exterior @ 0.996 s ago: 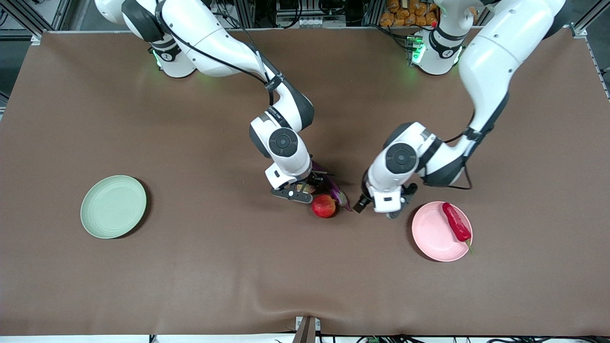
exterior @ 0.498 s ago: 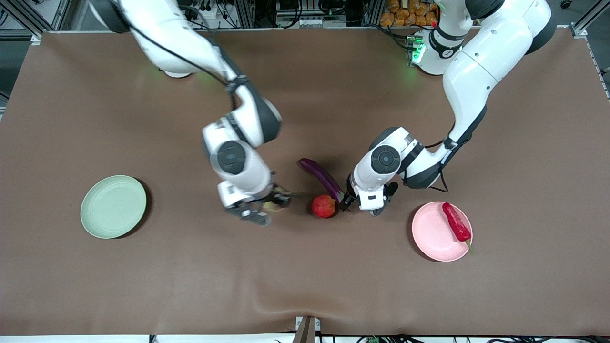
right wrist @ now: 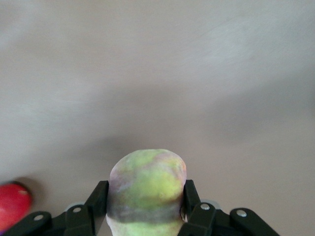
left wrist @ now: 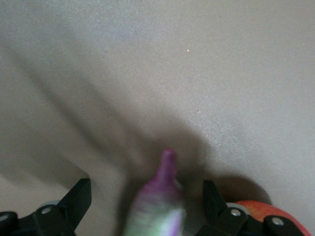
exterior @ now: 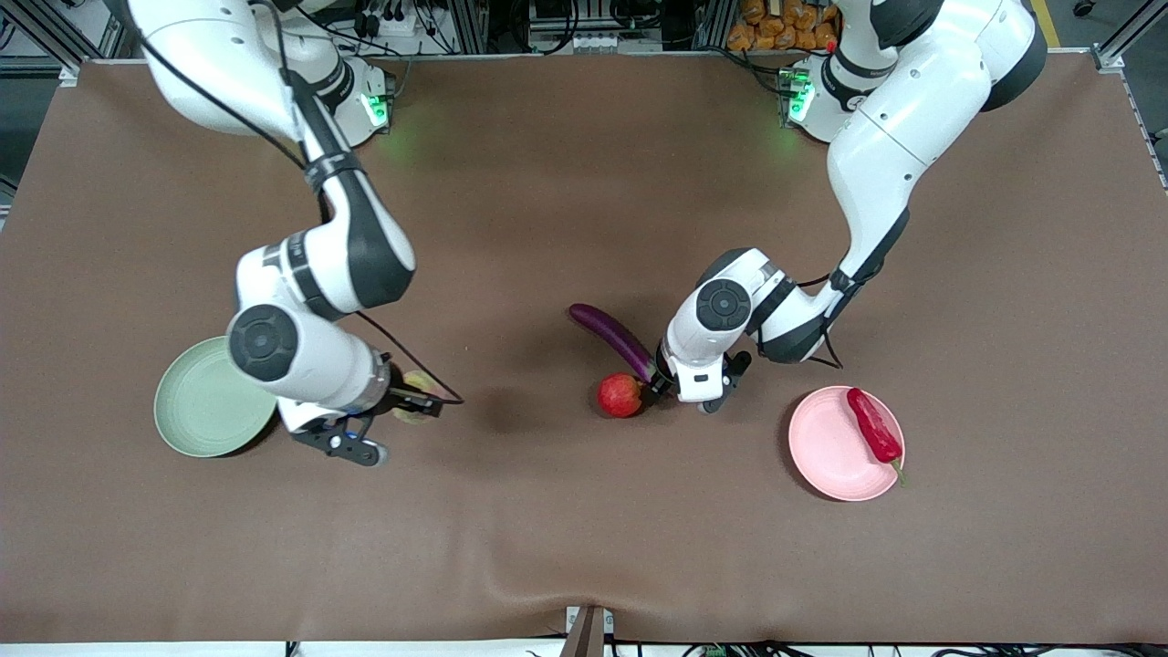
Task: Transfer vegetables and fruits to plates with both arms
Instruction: 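Place the peach on the green plate while the left gripper carries the eggplant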
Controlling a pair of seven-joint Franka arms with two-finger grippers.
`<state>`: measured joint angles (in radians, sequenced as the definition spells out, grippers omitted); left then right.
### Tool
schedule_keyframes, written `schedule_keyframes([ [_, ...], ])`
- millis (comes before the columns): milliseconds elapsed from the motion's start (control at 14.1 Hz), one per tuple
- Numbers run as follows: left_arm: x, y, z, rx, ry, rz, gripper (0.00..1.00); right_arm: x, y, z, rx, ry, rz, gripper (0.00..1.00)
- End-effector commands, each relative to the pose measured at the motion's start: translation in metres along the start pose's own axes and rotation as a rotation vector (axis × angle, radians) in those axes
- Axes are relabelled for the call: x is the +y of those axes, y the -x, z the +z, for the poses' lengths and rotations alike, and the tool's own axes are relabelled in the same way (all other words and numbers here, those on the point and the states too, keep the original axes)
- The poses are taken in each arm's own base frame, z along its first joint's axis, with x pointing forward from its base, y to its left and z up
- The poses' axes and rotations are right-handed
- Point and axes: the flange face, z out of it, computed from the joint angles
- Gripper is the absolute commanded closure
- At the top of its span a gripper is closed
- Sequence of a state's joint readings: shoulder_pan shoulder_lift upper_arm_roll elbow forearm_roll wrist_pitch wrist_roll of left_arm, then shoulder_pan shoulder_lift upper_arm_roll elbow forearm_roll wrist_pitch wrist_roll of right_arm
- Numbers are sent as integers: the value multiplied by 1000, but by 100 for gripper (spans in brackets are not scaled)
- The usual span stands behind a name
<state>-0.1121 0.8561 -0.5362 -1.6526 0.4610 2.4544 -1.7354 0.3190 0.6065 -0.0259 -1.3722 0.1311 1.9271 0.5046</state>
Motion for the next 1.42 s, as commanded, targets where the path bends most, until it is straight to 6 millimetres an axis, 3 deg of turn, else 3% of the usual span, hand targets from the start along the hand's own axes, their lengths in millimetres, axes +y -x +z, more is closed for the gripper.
schedule_keyframes([
  [0, 4, 1, -3, -6, 21, -37, 0, 74, 3, 0, -52, 13, -148, 93],
  [142, 4, 1, -3, -6, 21, -43, 3, 111, -1, 11, -79, 20, -176, 94],
  [213, 4, 1, -3, -6, 21, -44, 16, 132, -7, 15, -87, 27, -199, 94],
  [356, 4, 2, -4, -8, 21, -45, 53, 180, -20, 22, -106, 30, -279, 94],
  [569, 4, 3, -5, -18, 21, -55, 97, 268, -46, 30, -112, -6, -473, 94],
  [783, 6, -4, -15, -14, 34, -61, 100, 343, -70, 53, -91, -37, -716, 93],
  [925, 8, -11, -25, -4, 42, -64, 100, 368, -82, 67, -90, -51, -848, 93],
  [996, 9, -14, -35, 6, 51, -62, 100, 374, -86, 70, -87, -56, -900, 85],
  [1067, 9, -20, -42, 15, 53, -61, 100, 378, -86, 75, -90, -65, -931, 62],
  [1209, 5, -37, -64, 46, 15, -7, 100, 378, -86, 76, -86, -73, -937, 0],
  [1352, -4, -67, -92, 73, -54, 61, 100, 365, -86, 71, -84, -74, -945, 0],
])
